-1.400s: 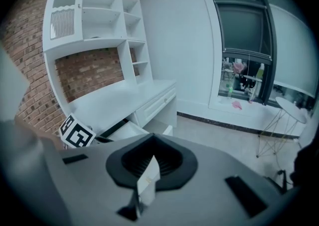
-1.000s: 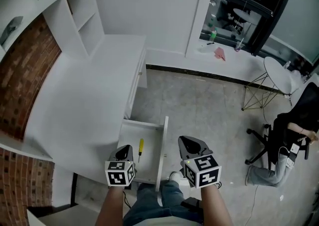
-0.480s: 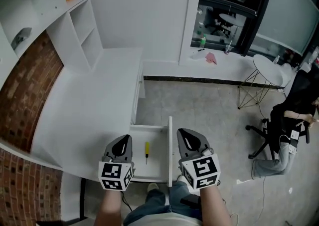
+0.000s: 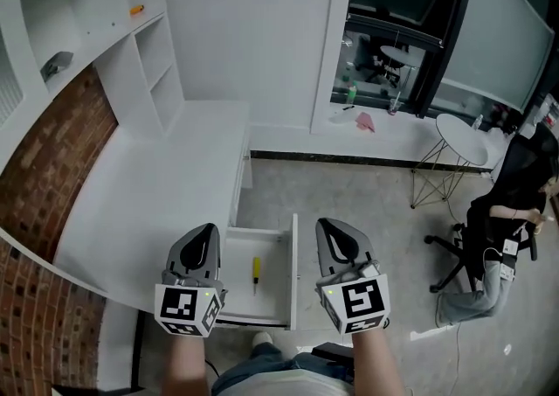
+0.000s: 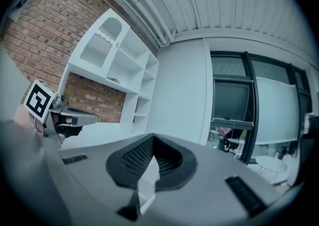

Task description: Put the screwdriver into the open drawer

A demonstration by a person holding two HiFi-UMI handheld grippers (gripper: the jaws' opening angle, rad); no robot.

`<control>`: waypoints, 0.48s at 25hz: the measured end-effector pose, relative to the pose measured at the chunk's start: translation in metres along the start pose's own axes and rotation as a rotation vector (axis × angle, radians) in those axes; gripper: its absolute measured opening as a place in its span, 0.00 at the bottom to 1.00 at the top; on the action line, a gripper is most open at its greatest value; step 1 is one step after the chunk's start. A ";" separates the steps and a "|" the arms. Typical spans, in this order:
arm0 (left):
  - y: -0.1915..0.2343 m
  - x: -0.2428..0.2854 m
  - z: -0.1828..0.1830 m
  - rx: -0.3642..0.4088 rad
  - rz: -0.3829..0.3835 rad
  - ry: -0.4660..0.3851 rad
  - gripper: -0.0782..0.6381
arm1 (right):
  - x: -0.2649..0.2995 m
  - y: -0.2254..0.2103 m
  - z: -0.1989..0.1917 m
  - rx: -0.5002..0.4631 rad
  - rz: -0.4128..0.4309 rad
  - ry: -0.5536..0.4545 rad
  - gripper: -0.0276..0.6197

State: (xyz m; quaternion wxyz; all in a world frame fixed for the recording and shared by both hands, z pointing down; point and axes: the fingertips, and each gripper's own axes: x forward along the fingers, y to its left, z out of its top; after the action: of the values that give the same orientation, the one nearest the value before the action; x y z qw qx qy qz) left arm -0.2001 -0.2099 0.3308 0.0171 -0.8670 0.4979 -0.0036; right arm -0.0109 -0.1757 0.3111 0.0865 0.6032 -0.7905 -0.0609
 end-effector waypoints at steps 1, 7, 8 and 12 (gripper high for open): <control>-0.001 -0.003 0.004 0.004 0.009 -0.012 0.13 | -0.003 -0.001 0.002 -0.007 0.005 -0.007 0.06; -0.020 -0.022 0.029 0.019 0.056 -0.078 0.13 | -0.029 -0.008 0.016 -0.024 0.040 -0.056 0.06; -0.025 -0.025 0.034 0.027 0.057 -0.088 0.13 | -0.034 -0.009 0.017 -0.027 0.043 -0.064 0.06; -0.044 -0.037 0.045 0.067 0.063 -0.108 0.13 | -0.052 -0.011 0.023 -0.037 0.066 -0.093 0.06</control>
State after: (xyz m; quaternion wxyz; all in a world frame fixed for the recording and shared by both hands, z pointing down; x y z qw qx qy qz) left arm -0.1799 -0.1547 0.2872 0.0732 -0.8488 0.5229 0.0272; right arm 0.0080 -0.1283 0.2828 0.0630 0.5715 -0.8120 -0.1006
